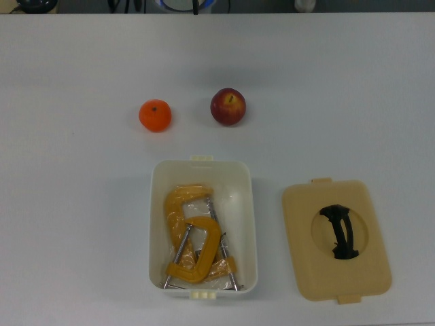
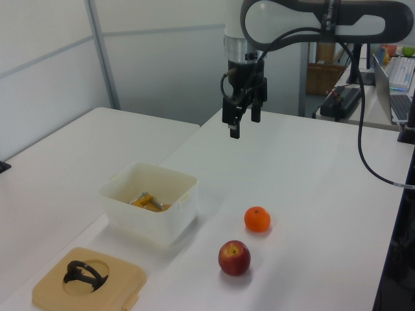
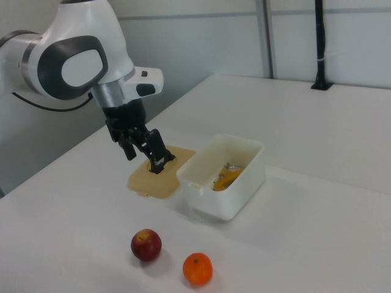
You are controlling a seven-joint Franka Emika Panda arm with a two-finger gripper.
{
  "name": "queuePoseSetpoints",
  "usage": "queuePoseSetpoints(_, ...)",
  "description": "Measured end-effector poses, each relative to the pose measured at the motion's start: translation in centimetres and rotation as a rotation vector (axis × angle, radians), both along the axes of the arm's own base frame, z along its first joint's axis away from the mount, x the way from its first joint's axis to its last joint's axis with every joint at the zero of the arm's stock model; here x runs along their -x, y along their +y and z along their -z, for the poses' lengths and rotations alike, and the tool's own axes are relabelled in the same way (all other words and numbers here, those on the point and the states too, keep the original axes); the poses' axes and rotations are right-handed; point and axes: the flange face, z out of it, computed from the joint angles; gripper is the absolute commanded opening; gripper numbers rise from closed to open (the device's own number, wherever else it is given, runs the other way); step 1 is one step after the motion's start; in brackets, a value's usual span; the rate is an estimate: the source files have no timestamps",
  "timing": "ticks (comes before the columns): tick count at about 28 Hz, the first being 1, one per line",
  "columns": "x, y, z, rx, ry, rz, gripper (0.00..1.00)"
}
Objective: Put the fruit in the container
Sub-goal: 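Lower the open gripper onto the orange tangerine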
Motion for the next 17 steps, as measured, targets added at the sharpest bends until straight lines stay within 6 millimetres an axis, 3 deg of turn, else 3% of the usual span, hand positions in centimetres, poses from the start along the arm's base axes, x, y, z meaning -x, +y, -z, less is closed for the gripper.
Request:
queuePoseSetpoints(4,-0.3,0.0,0.9,-0.001,0.018,0.0,1.0)
queuePoseSetpoints(9,-1.6,-0.2,4.0,-0.006,0.076,-0.008,1.0)
queuePoseSetpoints(17,-3.8,-0.8,12.2,0.02,0.211,-0.06,1.0)
